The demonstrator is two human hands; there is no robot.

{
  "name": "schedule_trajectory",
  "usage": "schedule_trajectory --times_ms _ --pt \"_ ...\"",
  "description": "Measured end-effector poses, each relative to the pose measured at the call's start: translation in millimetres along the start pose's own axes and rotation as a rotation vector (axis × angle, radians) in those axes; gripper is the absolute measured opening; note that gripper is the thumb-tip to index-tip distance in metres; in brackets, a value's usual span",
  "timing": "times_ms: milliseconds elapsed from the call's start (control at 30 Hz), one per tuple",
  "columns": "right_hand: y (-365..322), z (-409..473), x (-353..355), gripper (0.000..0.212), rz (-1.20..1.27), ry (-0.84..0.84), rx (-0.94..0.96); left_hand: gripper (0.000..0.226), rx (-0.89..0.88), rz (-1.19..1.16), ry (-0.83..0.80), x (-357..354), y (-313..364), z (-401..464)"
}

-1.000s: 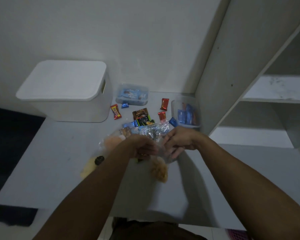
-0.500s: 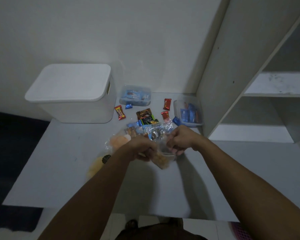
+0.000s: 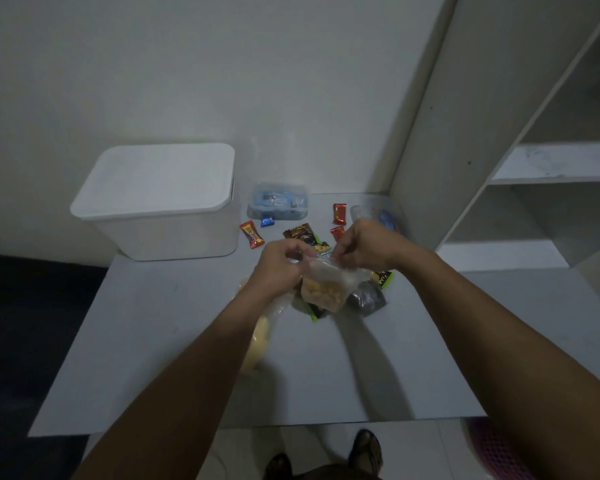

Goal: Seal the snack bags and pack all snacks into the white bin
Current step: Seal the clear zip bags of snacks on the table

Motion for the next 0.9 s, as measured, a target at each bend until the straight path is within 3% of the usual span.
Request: schedule_trajectory --times_ms 167,300,533,700,900 --pt "-15 -2 17 0.007 0.038 0.107 0.020 0.005 -0.042 -0.053 0.143 18 16 4" --pt "-25 -5 22 0.008 0.023 0.186 0.066 0.014 -0.057 -0.130 0.203 23 26 6" --pt "-35 -6 33 0.030 -0.176 0.309 0.130 0.010 -0.132 -0.229 0.106 18 45 7" --pt "-41 -10 40 0.010 -0.105 0.357 0.182 0.012 -0.158 -0.193 0.176 21 54 16" --pt "-39 -8 52 0.008 -0.055 0.384 0.180 0.013 -0.152 -0.220 0.152 15 60 17"
Point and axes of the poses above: each hand's wrist, its own z-axis towards the middle knuckle, its own x-axis out of the back of the hand, y = z × x, the point moved 7 cm from there along z, towards the middle knuckle, and after that the axes turned 11 degrees about y, right-handed, at the moved point
